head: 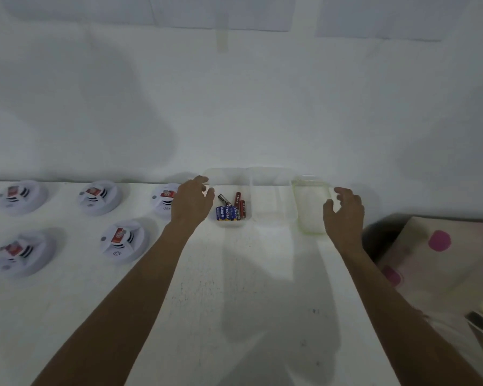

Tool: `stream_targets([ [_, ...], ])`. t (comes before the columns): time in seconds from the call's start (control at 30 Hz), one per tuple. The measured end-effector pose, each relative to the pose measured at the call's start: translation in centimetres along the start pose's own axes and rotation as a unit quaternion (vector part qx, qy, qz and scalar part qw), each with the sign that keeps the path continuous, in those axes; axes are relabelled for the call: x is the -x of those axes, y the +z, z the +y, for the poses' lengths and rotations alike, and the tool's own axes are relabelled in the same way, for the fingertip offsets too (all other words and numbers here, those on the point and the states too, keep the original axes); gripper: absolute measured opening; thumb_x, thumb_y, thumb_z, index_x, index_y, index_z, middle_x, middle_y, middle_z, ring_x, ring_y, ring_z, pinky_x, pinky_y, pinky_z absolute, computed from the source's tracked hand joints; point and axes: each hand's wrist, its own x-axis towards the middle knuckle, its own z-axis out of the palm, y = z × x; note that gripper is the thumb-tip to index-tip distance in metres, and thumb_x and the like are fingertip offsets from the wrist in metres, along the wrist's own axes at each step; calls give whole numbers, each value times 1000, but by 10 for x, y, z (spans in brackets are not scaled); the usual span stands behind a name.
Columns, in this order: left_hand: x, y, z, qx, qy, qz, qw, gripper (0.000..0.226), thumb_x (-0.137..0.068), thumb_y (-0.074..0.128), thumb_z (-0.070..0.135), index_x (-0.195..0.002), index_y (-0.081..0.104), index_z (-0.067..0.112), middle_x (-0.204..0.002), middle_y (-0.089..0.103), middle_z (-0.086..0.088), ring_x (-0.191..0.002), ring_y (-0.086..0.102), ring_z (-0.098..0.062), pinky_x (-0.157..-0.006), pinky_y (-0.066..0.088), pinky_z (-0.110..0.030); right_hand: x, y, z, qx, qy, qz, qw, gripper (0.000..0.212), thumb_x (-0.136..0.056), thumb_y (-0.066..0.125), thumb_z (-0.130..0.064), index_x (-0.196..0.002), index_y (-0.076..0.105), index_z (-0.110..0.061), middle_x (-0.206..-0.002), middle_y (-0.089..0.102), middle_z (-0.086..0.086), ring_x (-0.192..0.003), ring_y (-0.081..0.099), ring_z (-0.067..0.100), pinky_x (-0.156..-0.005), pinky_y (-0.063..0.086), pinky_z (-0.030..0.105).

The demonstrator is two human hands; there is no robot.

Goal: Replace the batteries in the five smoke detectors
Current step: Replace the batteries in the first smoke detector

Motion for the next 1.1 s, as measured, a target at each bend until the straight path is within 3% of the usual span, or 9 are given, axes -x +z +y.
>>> stream_targets([
  [0.13,19,-20,-6,7,15,4,1000,27,-92,54,27,-116,61,19,-102,69,5,-84,64,-11,-74,54,-30,33,-5,-43,-77,-39,-20,996,25,-90,54,-12,-115,59,-11,-110,60,5,-100,57,23,-86,50,37],
  [0.27,40,-46,-22,45,36,5,998,21,-90,58,25,-110,65,19,-97,69,6,-78,62,-8,-76,54,-30,67,-5,-91,-153,-40,-69,985,20,-93,54,-12,-110,63,-14,-103,63,-4,-90,59,1,-70,46,6],
  [0.33,50,-61,-35,53,55,13,997,20,-90,60,24,-107,67,19,-96,70,5,-79,64,-9,-80,54,-30,84,-1,-113,-185,-44,-96,977,17,-93,55,-10,-105,65,-13,-97,66,-5,-83,58,-6,-66,44,3],
  [0.63,89,-124,-116,23,9,-21,999,31,-89,57,27,-115,65,12,-119,64,-7,-109,57,-21,-91,39,-22,163,62,-192,-192,-56,-259,945,15,-92,56,-13,-99,68,-18,-94,67,-11,-81,64,7,-69,48,11],
  [0.73,93,-131,-144,32,-15,-41,999,56,-82,48,48,-119,62,7,-120,62,-15,-114,55,-31,-101,40,-36,186,95,-209,-172,-48,-310,934,18,-93,55,-19,-107,68,-18,-99,68,-7,-84,66,10,-76,54,25],
  [0.83,92,-138,-158,3,-66,-98,993,48,-89,58,35,-132,50,13,-136,50,-12,-126,44,-30,-107,34,-41,204,126,-223,-140,-19,-359,923,30,-95,52,-20,-123,61,-14,-119,64,2,-99,65,18,-90,54,36],
  [0.93,87,-135,-170,14,-62,-147,987,53,-89,49,49,-126,54,12,-128,58,-12,-118,53,-31,-104,39,-44,217,149,-237,-110,14,-377,920,37,-94,49,-18,-130,55,-8,-129,58,9,-110,60,27,-97,49,45],
  [1.0,77,-119,-194,54,-73,-148,985,70,-76,39,62,-116,60,8,-113,65,-15,-107,59,-33,-96,45,-45,224,160,-244,-99,32,-362,926,35,-92,48,-13,-120,55,6,-120,59,20,-102,61,32,-91,50,47],
  [1.1,87,-140,-177,46,-47,-154,986,50,-87,52,46,-122,56,11,-121,61,-11,-114,55,-29,-98,41,-39,231,172,-250,-106,55,-334,935,25,-89,46,-9,-101,59,9,-101,62,25,-75,59,26,-70,48,35],
])
